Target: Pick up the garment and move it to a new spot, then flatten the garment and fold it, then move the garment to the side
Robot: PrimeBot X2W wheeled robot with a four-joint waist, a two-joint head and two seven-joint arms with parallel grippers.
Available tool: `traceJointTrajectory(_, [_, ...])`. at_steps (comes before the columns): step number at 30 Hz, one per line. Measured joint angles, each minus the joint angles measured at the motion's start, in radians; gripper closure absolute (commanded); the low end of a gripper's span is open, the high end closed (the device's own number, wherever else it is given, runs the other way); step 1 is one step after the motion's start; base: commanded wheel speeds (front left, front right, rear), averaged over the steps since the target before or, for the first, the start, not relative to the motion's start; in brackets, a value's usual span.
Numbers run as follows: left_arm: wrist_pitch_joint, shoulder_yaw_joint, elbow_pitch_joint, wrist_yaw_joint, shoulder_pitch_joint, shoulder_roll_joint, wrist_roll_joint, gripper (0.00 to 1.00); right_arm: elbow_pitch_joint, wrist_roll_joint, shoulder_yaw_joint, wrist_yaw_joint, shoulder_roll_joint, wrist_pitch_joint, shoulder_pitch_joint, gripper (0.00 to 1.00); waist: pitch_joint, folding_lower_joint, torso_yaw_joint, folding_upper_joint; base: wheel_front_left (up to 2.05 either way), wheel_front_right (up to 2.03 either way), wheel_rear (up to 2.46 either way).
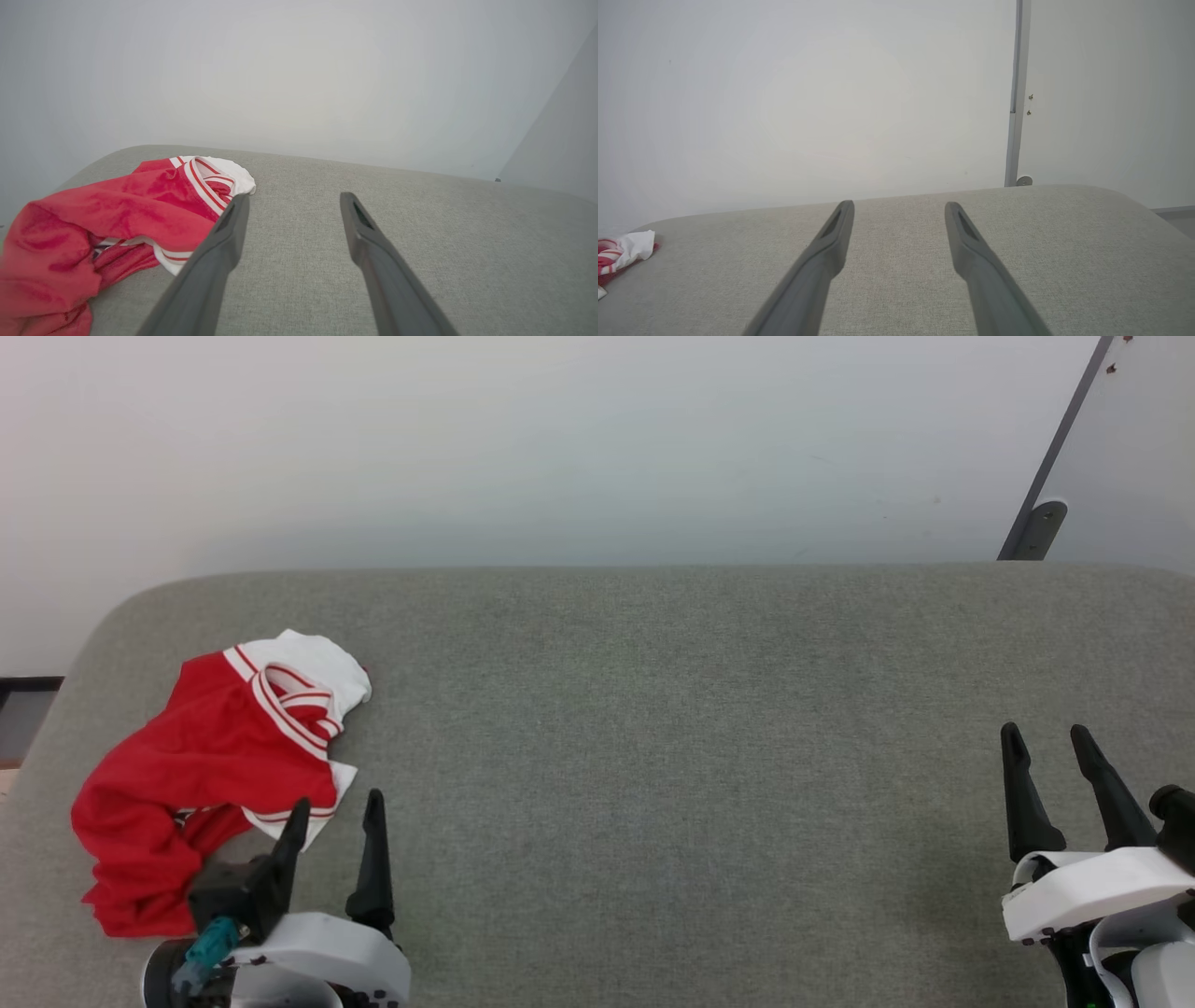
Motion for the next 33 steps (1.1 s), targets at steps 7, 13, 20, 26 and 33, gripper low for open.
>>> traceJointTrajectory(7, [-0.017,0.005,-0.002,-0.003,0.003,-0.001,0.035,0.0,0.002,-0.048,-0.015,0.0,0.003,-0.016,0.0,0.0,0.0,0.0,0.001,0.0,0.0,0.0,0.0])
traceJointTrajectory(13, [-0.027,0.021,0.001,-0.021,0.008,-0.008,0.074,0.0,0.007,-0.065,-0.019,0.0,0.006,-0.028,0.0,0.0,0.0,0.0,0.003,0.0,0.0,0.0,0.0])
traceJointTrajectory(20, [-0.044,0.031,0.01,-0.037,0.012,-0.013,0.138,0.0,0.008,-0.114,-0.019,0.0,0.0,-0.044,0.0,0.0,0.001,0.0,0.006,0.0,0.0,0.0,0.0])
traceJointTrajectory(26, [-0.054,0.036,0.013,-0.046,0.012,-0.021,0.193,0.0,0.006,-0.151,-0.025,0.0,-0.001,-0.054,0.0,0.0,0.002,0.0,0.012,0.0,0.0,0.0,0.0])
traceJointTrajectory(33, [-0.068,0.042,0.024,-0.055,0.009,-0.037,0.248,0.0,-0.001,-0.188,-0.036,0.0,-0.001,-0.068,0.003,0.0,0.005,0.0,0.043,0.0,0.0,0.0,0.0])
